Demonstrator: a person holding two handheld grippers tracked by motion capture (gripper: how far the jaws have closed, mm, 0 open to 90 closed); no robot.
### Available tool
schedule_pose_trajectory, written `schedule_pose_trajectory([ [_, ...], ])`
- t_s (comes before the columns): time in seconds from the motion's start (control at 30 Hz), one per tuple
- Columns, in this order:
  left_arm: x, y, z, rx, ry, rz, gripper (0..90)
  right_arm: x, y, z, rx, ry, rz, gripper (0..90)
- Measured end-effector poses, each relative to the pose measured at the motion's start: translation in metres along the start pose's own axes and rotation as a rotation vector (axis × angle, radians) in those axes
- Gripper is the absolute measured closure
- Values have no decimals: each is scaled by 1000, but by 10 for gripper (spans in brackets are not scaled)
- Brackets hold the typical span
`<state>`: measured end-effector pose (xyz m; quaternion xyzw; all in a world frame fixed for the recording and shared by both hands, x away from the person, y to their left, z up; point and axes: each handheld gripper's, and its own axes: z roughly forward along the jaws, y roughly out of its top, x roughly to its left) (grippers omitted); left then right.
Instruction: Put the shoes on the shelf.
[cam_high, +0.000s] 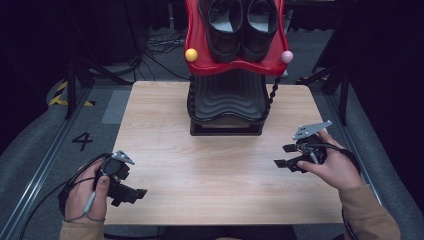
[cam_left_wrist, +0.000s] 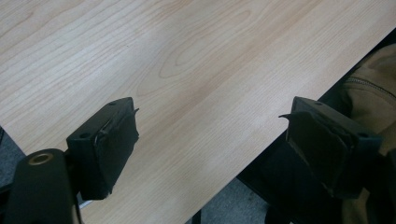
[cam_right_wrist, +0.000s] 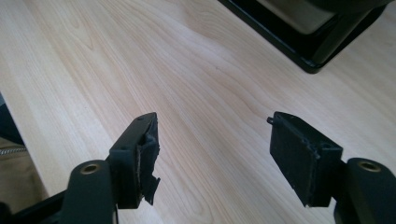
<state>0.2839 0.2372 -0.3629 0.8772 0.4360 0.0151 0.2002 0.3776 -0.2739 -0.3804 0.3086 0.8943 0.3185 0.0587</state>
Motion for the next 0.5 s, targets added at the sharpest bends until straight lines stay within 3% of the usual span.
schedule_pose_trajectory([
  [0.13,2,0,2,5,2,-3,169,-2,-9,20,20,27,18,335],
  [0.27,3,0,4,8,5,-2,169,-6,-17,38,70,12,17,335],
  [0.5,3,1,4,12,9,-7,169,-12,-28,52,85,1,24,333],
])
